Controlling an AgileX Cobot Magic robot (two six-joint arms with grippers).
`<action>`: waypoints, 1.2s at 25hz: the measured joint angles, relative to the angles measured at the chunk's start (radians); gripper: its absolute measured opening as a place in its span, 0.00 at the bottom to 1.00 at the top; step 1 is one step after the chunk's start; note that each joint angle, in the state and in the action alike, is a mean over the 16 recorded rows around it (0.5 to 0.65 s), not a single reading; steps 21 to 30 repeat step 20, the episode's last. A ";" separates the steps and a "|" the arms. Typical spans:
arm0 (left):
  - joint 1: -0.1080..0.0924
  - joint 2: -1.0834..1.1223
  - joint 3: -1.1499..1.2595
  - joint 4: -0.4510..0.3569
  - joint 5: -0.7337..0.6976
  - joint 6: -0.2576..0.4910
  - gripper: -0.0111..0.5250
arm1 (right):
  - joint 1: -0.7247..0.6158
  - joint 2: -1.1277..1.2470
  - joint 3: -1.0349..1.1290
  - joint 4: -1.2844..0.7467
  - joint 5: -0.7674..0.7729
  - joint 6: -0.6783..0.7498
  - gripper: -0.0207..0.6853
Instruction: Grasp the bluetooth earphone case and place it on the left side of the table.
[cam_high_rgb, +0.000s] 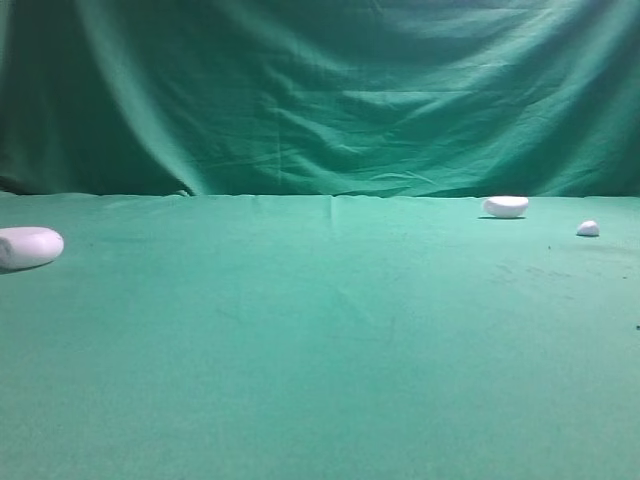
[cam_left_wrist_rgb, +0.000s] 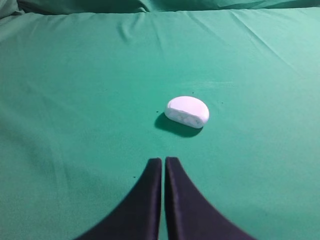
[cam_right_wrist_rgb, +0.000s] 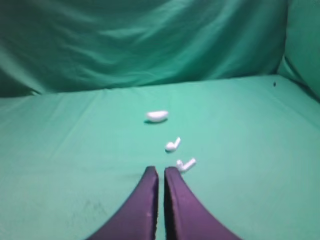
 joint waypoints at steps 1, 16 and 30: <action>0.000 0.000 0.000 0.000 0.000 0.000 0.02 | -0.007 -0.007 0.019 0.001 -0.004 0.000 0.03; 0.000 0.000 0.000 0.000 0.000 0.000 0.02 | -0.019 -0.022 0.094 0.002 0.002 0.000 0.03; 0.000 0.000 0.000 0.000 0.000 0.000 0.02 | -0.019 -0.022 0.094 0.002 0.002 0.000 0.03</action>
